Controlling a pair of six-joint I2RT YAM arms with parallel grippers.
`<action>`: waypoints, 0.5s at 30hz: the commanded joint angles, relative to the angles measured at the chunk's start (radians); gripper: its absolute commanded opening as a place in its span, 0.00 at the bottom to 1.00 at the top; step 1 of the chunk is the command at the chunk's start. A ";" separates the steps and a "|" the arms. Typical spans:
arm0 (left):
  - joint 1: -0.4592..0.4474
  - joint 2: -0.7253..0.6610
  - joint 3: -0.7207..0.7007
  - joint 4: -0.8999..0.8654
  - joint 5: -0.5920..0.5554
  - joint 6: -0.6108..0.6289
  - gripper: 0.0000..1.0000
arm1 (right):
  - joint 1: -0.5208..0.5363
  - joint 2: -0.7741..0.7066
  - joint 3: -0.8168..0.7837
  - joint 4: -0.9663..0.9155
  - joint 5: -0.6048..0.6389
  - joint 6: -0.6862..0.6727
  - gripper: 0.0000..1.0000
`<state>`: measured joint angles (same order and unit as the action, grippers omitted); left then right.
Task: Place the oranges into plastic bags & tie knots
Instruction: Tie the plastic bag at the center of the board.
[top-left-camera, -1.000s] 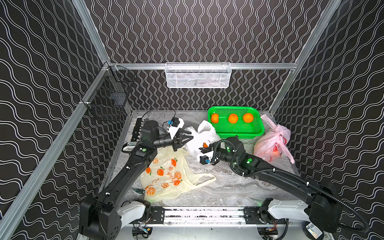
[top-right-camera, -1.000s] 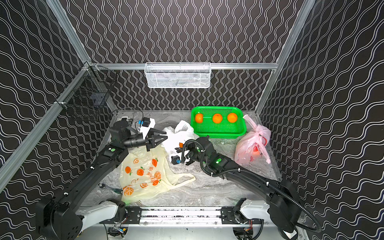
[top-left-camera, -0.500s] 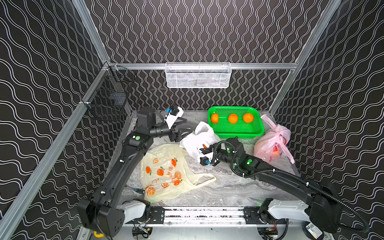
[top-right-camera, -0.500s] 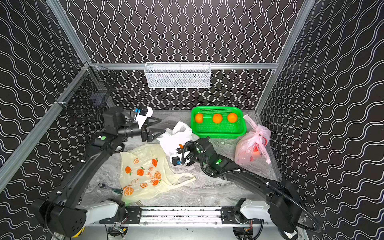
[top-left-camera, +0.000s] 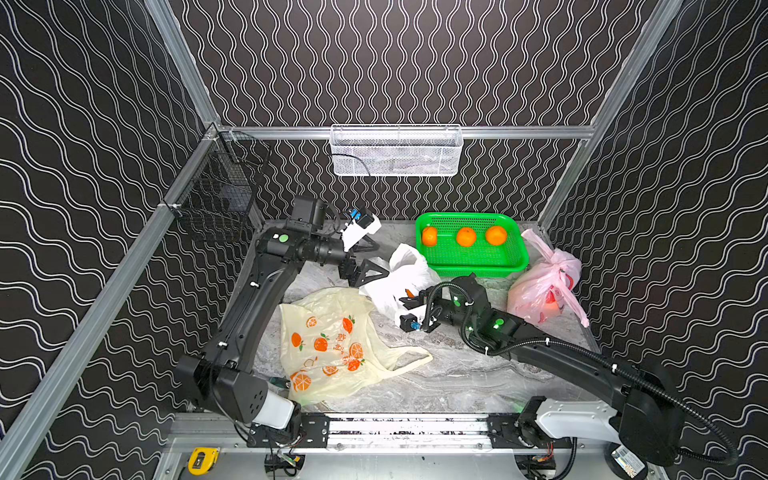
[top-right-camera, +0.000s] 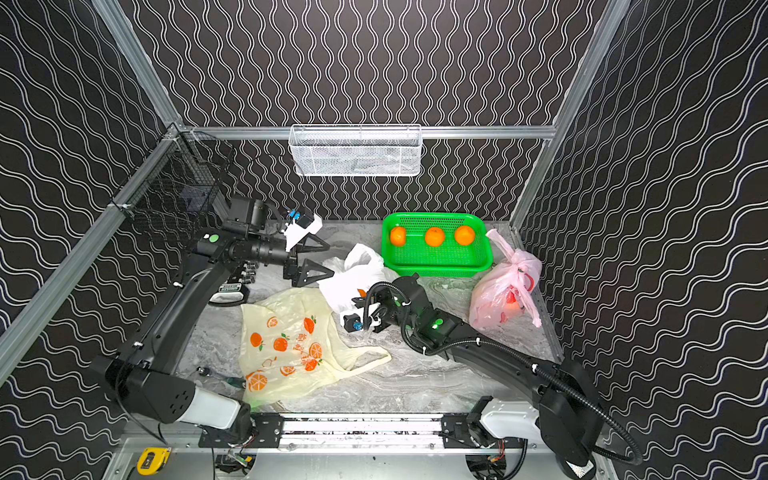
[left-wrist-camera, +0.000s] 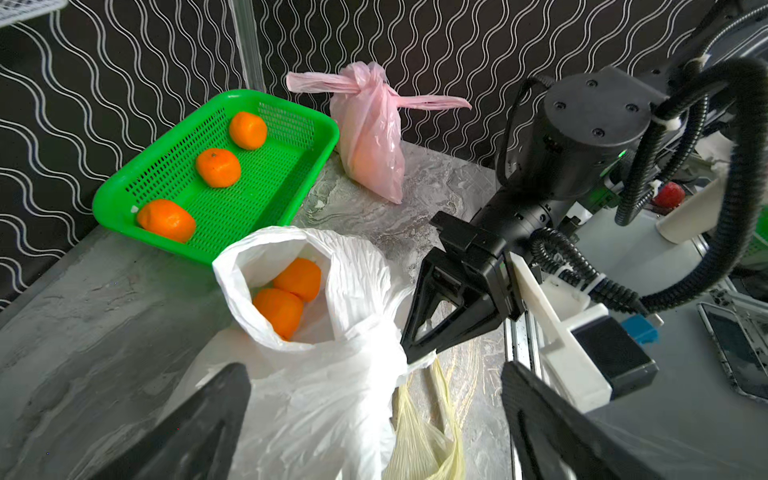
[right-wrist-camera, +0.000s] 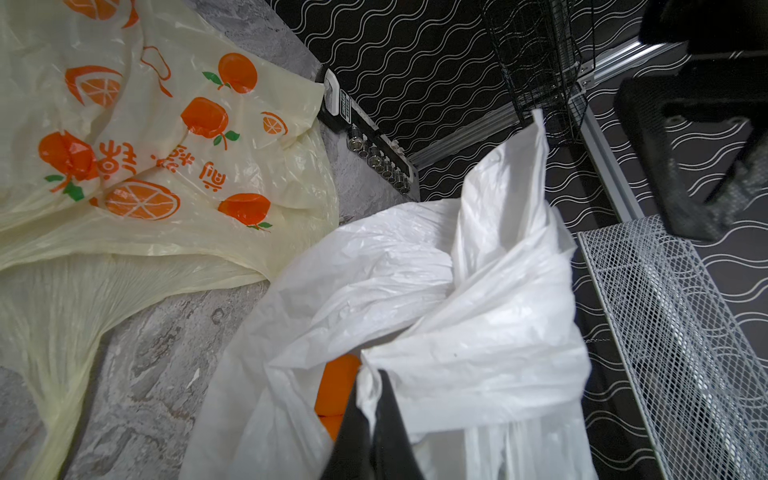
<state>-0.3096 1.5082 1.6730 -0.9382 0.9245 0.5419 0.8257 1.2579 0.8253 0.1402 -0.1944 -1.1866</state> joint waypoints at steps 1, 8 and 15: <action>-0.025 0.027 0.027 -0.069 -0.042 0.061 0.97 | 0.003 0.003 0.008 0.040 -0.019 -0.001 0.00; -0.085 0.100 0.071 -0.149 -0.112 0.129 0.99 | 0.003 0.007 0.015 0.035 -0.020 -0.002 0.00; -0.107 0.149 0.094 -0.181 -0.180 0.165 0.99 | 0.004 0.008 0.017 0.030 -0.017 -0.004 0.00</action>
<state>-0.4099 1.6447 1.7557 -1.0809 0.7773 0.6647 0.8276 1.2648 0.8318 0.1394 -0.1978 -1.1889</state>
